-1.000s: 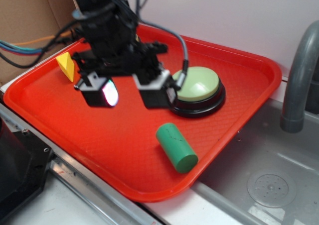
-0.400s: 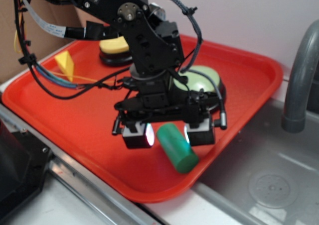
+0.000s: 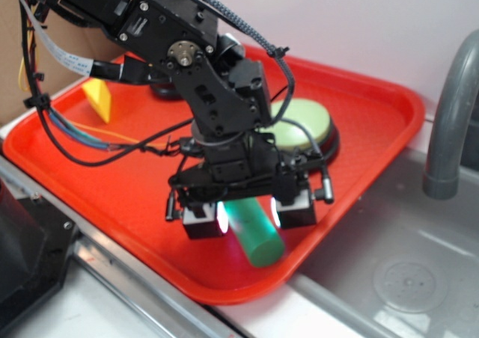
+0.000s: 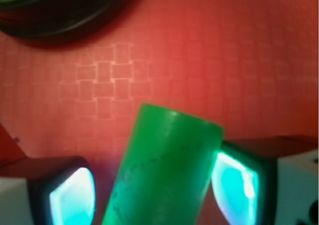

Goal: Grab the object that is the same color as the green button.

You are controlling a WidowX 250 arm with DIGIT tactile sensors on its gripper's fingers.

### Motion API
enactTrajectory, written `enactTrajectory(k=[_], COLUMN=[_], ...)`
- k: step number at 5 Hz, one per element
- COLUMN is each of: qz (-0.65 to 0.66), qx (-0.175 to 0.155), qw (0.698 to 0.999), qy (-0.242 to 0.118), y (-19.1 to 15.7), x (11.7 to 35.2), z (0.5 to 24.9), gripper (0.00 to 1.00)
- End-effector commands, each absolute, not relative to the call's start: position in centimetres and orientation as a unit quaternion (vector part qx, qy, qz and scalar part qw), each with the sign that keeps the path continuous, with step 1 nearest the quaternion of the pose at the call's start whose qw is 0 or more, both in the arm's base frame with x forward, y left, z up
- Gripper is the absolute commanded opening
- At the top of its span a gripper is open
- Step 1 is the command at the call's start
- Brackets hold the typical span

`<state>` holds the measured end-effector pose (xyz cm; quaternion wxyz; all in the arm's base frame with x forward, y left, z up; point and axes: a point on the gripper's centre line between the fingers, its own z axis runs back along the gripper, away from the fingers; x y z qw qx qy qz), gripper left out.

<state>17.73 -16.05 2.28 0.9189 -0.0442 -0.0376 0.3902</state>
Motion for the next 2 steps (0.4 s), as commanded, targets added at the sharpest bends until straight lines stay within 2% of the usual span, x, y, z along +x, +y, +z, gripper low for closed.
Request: enactTrajectory(k=[1,2], qz=[0.386,0.371], qx=[-0.062,-0.051], qw=[0.920,0.927], qy=[-0.026,-0.021], y=[-15.91,-15.69], x=[18.48,18.78], z=[2.42,3.21], gripper=[0.00,0.00])
